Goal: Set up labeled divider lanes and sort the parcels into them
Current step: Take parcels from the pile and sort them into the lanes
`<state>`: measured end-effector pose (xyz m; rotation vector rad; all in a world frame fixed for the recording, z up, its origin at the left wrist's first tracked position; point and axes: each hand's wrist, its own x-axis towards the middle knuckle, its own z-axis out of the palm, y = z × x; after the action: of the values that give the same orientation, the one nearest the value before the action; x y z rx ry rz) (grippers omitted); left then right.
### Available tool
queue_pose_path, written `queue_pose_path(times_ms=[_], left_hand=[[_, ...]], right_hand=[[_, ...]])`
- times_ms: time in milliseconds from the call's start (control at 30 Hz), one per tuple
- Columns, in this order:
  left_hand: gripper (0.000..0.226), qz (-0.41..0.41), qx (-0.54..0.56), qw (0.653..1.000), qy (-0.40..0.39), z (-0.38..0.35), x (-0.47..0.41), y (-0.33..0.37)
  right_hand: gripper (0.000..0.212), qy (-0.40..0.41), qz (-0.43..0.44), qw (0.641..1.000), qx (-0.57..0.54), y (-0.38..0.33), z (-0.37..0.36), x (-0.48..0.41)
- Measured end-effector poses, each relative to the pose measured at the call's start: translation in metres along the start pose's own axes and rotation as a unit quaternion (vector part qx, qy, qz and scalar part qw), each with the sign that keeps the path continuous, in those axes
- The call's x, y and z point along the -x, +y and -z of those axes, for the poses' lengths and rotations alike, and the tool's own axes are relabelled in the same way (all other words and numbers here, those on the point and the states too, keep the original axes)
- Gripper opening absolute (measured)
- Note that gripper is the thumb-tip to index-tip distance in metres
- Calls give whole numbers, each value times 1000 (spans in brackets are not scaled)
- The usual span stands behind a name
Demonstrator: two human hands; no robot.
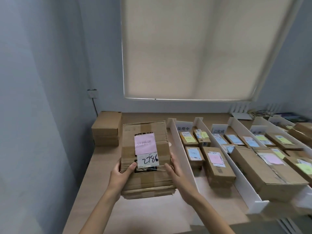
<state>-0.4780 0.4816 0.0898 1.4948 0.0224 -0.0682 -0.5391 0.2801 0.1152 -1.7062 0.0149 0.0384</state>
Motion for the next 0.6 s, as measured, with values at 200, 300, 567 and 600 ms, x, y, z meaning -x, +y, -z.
queue_pose_path(times_ms=[200, 300, 567, 600], left_hand=[[49, -19, -39, 999, -31, -17, 2, -14], [48, -35, -38, 996, -68, -37, 4, -16], [40, -50, -43, 979, -195, -122, 25, -18], [40, -53, -45, 975, -211, -136, 28, -18]], right_hand=[[67, 60, -6, 998, 12, 24, 5, 16], [62, 102, -13, 995, 6, 25, 23, 29], [62, 192, -21, 981, -5, 37, 114, 82], [62, 204, -23, 979, -1, 41, 131, 88]])
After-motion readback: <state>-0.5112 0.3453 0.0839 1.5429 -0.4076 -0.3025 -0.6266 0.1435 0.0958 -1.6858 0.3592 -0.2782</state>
